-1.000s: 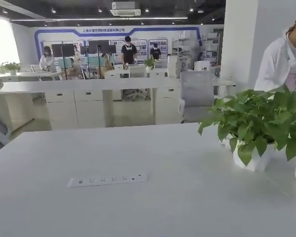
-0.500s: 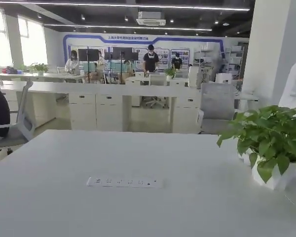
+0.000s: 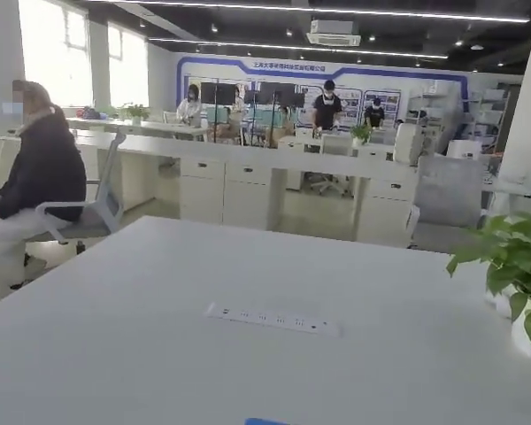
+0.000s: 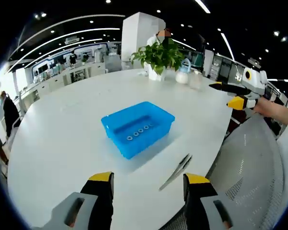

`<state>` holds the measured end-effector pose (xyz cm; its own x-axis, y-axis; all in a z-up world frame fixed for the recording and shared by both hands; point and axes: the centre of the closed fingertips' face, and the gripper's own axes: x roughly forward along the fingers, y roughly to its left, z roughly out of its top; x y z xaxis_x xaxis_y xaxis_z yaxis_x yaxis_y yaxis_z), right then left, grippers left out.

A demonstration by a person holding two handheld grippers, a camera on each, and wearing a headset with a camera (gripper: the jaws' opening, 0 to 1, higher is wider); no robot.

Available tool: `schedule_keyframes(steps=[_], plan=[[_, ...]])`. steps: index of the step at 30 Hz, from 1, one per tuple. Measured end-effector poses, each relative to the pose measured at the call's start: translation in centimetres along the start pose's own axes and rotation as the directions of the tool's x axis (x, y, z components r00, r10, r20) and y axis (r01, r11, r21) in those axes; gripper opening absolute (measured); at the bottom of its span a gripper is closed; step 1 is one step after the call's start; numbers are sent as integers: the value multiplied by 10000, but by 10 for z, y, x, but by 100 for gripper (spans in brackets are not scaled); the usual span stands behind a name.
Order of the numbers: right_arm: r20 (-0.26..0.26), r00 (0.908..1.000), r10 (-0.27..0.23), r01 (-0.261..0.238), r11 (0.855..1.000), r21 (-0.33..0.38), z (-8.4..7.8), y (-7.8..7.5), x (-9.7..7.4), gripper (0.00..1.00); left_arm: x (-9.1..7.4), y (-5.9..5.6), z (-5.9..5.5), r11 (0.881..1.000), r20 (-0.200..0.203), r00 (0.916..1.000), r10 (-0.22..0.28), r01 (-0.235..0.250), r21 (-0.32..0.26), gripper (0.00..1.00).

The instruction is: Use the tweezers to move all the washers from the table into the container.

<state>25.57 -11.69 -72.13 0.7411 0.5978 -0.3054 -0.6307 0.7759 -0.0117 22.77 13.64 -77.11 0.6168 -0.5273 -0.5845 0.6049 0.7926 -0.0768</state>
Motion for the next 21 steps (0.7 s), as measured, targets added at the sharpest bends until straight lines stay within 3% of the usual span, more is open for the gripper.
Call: schedule_keyframes(steps=[3,4,5,7,9,10,12,15,16,19,21], plan=[[-38,10000,32,-32,9999,125,1,0,4,96,-8,6,7,9982,502,9973,530,-543,241,74],[16,10000,90,-90,9999,114,4,2,5,97,-13,10,15,9940,1011,9901,976,-1020,386,78],[48,9999,109,-110,9999,103,5,2,6,98,-15,10,18,9933,1254,9866,1044,-1098,366,80],[94,9999,108,-109,9999,87,6,1,5,99,-21,12,30,9900,2005,9700,1372,-1408,35,84],[136,9999,76,-78,9999,130,7,1,6,99,-26,15,41,9878,2748,9488,1554,-1482,-468,89],[159,9999,39,-42,9998,174,6,0,6,99,-30,17,49,9841,3243,9296,1753,-1563,-841,93],[209,9998,-43,38,9996,267,5,-5,6,99,-35,19,56,9802,3760,9077,1861,-1452,-1346,99],[290,9995,-126,114,9991,399,5,-6,5,99,-42,19,71,9728,4721,8616,1865,-948,-2113,99],[310,9994,-129,115,9989,444,5,-6,5,99,-43,20,73,9710,4865,8531,1885,-879,-2222,99],[373,9990,-242,218,9978,634,5,-7,3,99,-44,21,73,9711,4883,8511,1929,-944,-2190,99],[423,9984,-377,342,9962,801,6,-7,3,99,-42,22,71,9700,4751,8566,2016,-1071,-2184,99]])
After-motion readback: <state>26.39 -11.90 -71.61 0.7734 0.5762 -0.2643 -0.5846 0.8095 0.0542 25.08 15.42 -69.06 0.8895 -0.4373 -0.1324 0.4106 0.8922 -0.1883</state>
